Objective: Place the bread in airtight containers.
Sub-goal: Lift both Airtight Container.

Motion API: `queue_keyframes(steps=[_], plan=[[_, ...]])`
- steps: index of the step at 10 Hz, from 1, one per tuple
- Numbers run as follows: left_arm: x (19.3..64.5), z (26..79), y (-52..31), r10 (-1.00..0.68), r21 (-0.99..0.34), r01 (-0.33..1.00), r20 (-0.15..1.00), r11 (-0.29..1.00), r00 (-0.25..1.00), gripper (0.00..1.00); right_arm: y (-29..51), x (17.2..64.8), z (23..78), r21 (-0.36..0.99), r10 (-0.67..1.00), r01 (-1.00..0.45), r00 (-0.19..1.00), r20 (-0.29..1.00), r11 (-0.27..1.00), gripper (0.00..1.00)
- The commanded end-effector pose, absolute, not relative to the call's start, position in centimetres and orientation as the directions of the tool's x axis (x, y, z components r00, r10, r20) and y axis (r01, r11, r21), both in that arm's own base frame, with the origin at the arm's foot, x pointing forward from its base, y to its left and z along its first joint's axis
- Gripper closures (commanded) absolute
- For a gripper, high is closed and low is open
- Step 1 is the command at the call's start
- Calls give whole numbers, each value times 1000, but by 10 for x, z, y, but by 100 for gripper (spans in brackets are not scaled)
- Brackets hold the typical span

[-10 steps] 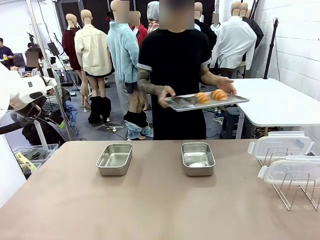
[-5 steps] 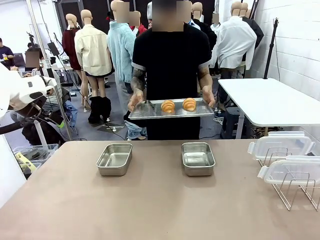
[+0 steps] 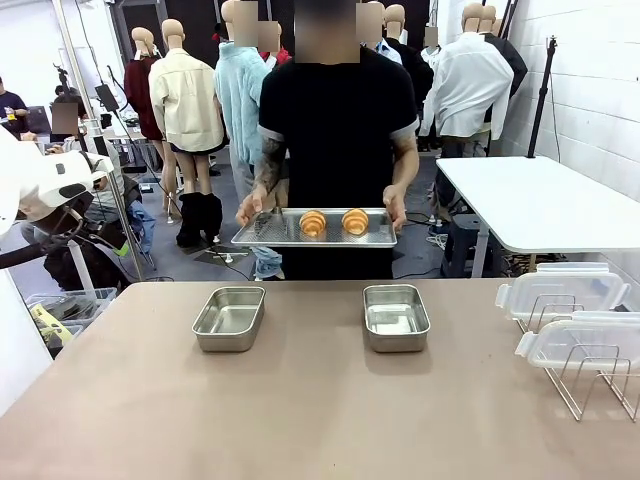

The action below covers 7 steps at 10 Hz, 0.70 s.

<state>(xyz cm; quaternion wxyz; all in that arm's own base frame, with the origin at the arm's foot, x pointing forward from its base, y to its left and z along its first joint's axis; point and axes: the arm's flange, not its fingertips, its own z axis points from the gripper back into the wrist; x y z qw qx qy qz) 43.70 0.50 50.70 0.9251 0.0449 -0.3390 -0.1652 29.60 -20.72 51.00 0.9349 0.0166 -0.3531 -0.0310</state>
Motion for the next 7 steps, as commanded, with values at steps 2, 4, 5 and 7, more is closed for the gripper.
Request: queue_keyframes(steps=[2,4,5,7], plan=[[434,507,8,-339,203,273,610,940,716,0,-207,296,508,62,-74,44,750,657,997,0],[434,507,8,-339,203,273,610,940,716,0,-207,296,508,62,-74,44,750,657,997,0],[434,507,8,-339,203,273,610,940,716,0,-207,296,508,62,-74,44,750,657,997,0],[434,507,8,-339,203,273,610,940,716,0,-207,296,508,62,-74,44,750,657,997,0]])
